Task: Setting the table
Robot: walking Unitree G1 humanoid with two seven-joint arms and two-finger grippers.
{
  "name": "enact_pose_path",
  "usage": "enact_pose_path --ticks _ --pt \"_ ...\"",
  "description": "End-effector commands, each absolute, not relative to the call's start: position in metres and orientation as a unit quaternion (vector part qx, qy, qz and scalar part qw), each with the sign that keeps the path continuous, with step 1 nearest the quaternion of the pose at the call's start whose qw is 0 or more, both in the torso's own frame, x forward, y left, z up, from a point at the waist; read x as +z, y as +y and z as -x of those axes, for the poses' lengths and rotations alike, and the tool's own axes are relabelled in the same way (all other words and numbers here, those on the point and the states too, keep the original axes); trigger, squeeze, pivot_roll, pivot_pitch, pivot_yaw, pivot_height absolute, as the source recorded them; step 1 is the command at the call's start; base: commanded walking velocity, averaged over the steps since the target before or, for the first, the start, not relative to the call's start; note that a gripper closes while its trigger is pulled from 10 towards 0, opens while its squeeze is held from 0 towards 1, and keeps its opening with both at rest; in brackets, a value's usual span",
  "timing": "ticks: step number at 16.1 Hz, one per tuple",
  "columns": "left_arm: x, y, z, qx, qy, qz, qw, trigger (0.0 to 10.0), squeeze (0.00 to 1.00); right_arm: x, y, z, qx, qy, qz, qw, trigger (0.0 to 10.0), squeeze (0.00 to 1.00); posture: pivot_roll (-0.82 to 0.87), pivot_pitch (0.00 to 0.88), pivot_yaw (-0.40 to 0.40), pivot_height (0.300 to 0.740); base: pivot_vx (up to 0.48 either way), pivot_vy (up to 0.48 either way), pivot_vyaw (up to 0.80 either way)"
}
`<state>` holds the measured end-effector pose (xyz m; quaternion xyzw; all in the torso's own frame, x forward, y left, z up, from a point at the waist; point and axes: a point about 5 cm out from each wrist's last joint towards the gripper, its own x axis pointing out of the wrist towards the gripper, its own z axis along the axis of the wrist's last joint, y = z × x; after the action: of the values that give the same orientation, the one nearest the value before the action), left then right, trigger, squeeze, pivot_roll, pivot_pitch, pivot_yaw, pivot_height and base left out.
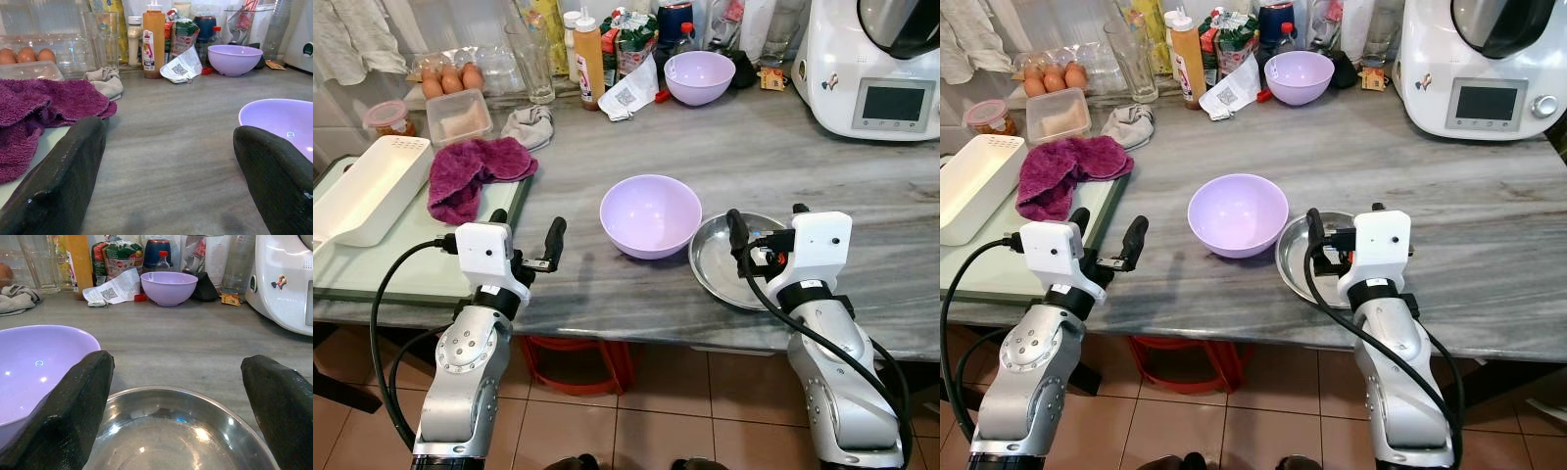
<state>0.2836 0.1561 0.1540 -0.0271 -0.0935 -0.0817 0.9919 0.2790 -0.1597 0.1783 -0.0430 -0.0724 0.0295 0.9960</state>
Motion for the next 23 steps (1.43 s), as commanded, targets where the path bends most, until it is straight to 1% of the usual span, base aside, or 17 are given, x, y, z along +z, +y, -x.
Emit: enact_pose_path --ticks 1,6,7,8,11,14,15,16,17,18,21,23 --pt "0.132 0.181 -0.258 -0.071 -0.025 -0.019 0.997 10.0 0.0 0.146 -0.167 -0.268 0.004 0.012 0.017 1.0 10.0 0.0 -0.11 0.171 0.101 0.74 0.0 0.0 0.0" --pt "0.132 0.181 -0.258 -0.071 -0.025 -0.019 0.997 10.0 0.0 0.146 -0.167 -0.268 0.004 0.012 0.017 1.0 10.0 0.0 -0.11 0.171 0.101 0.74 0.0 0.0 0.0" --pt "0.131 0.175 -0.261 -0.066 -0.034 -0.007 0.997 10.0 0.0 0.15 -0.17 -0.271 -0.021 -0.003 0.001 1.0 10.0 0.0 -0.14 0.112 0.059 0.74 0.0 0.0 0.0" --pt "0.132 0.167 -0.266 -0.062 -0.046 0.005 0.997 10.0 0.0 0.157 -0.169 -0.275 -0.04 -0.027 -0.01 0.999 10.0 0.0 -0.14 0.112 0.058 0.74 0.0 0.0 0.0" --pt "0.133 0.166 -0.268 -0.063 -0.05 0.007 0.997 10.0 0.0 0.161 -0.166 -0.277 -0.035 -0.034 -0.019 0.999 10.0 0.0 -0.14 0.116 0.061 0.74 0.0 0.0 0.0" --pt "0.14 0.166 -0.267 -0.062 -0.06 0.009 0.996 10.0 0.0 0.165 -0.166 -0.276 -0.034 -0.048 0.009 0.998 10.0 0.0 -0.14 0.12 0.063 0.74 0.0 0.0 0.0" --pt "0.143 0.165 -0.267 -0.064 -0.068 0.01 0.996 10.0 0.0 0.168 -0.164 -0.276 -0.028 -0.063 0.03 0.997 10.0 0.0 -0.14 0.12 0.063 0.74 0.0 0.0 0.0" --pt "0.144 0.164 -0.267 -0.065 -0.07 0.009 0.995 10.0 0.0 0.169 -0.162 -0.276 -0.015 -0.068 0.026 0.997 10.0 0.0 -0.14 0.119 0.064 0.74 0.0 0.0 0.0" --pt "0.142 0.163 -0.267 -0.067 -0.065 0.004 0.996 10.0 0.0 0.168 -0.162 -0.275 -0.02 -0.064 0.033 0.997 10.0 0.0 -0.14 0.119 0.064 0.74 0.0 0.0 0.0" --pt "0.138 0.164 -0.266 -0.063 -0.057 -0.004 0.996 10.0 0.0 0.165 -0.162 -0.274 -0.028 -0.049 0.02 0.998 10.0 0.0 -0.14 0.12 0.064 0.74 0.0 0.0 0.0" --pt "0.13 0.166 -0.265 -0.053 -0.036 -0.006 0.998 10.0 0.0 0.16 -0.157 -0.27 0.0 -0.04 -0.004 0.999 10.0 0.0 -0.14 0.125 0.058 0.74 0.0 0.0 0.0" --pt "0.129 0.165 -0.265 -0.052 -0.031 -0.006 0.998 10.0 0.0 0.16 -0.158 -0.27 -0.002 -0.037 -0.004 0.999 10.0 0.0 -0.14 0.126 0.057 0.74 0.0 0.0 -0.3"
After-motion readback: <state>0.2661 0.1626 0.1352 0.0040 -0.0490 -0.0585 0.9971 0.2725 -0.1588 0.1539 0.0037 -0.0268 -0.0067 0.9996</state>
